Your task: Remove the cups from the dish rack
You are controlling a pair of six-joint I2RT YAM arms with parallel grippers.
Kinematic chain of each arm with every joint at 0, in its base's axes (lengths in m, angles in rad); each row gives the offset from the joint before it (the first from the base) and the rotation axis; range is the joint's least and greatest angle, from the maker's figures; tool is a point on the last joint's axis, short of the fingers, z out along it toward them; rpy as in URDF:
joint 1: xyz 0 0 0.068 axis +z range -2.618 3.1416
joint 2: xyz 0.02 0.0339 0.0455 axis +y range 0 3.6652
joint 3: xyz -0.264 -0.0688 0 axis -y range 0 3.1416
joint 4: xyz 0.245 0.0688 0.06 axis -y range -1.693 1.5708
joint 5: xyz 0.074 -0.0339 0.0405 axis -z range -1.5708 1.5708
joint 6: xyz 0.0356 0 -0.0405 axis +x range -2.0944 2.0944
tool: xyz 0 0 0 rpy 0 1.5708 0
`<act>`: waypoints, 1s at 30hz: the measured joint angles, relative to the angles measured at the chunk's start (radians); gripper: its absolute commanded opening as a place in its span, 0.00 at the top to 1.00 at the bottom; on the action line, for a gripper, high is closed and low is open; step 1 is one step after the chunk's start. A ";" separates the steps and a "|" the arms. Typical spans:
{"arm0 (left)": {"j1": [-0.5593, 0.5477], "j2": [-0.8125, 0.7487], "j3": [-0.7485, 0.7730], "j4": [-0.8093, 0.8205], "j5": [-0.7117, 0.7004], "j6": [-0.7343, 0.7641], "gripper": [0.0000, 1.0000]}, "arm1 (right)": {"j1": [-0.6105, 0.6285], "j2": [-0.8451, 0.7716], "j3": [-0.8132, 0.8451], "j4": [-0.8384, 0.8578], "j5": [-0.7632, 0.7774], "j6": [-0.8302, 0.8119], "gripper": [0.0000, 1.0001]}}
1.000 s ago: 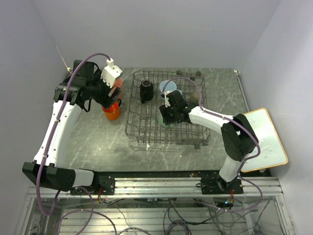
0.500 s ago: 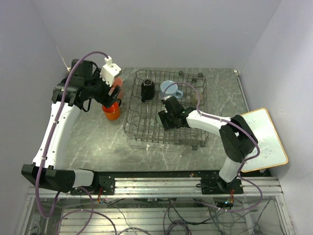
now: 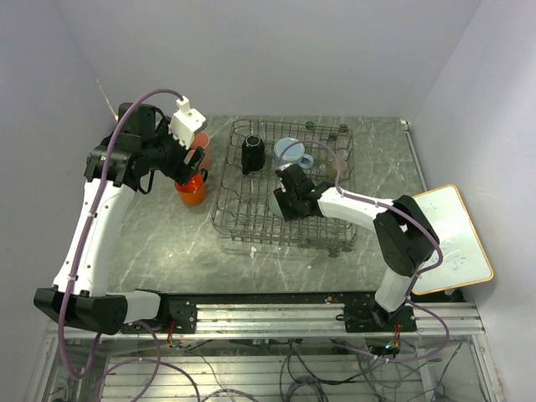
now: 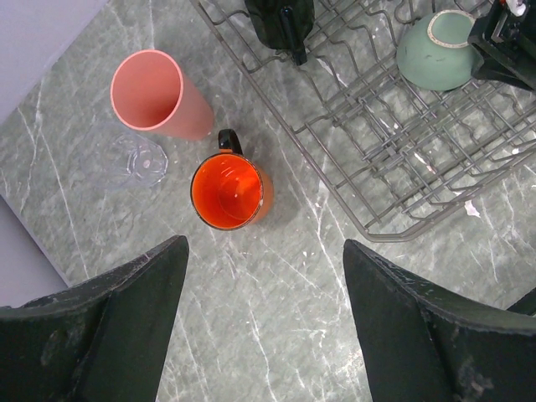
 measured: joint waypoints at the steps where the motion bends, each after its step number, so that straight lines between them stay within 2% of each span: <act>1: 0.000 -0.001 -0.001 0.000 0.000 0.000 0.15 | 0.000 0.005 0.004 0.000 -0.004 -0.003 0.60; 3: 0.000 -0.002 -0.004 0.000 0.000 0.000 0.15 | 0.002 0.012 0.011 -0.001 -0.009 -0.004 0.67; 7: 0.000 -0.007 -0.024 0.000 0.000 0.002 0.16 | 0.007 0.014 0.018 -0.007 -0.017 -0.013 0.97; 8: 0.000 -0.008 -0.032 0.001 0.000 0.002 0.16 | 0.008 0.014 0.020 -0.009 -0.017 -0.011 1.00; 15: 0.000 -0.043 -0.111 0.009 0.023 0.027 0.11 | 0.009 0.010 0.035 -0.042 -0.013 -0.005 1.00; 19: 0.000 -0.092 -0.203 0.030 0.060 0.070 0.05 | 0.009 -0.023 0.059 -0.077 -0.027 0.009 1.00; 22: -0.001 -0.146 -0.297 0.053 0.085 0.109 0.04 | 0.009 -0.062 0.090 -0.096 -0.048 0.024 1.00; 30: -0.002 -0.283 -0.516 0.172 0.185 0.229 0.04 | 0.009 -0.156 0.158 -0.082 -0.204 0.100 1.00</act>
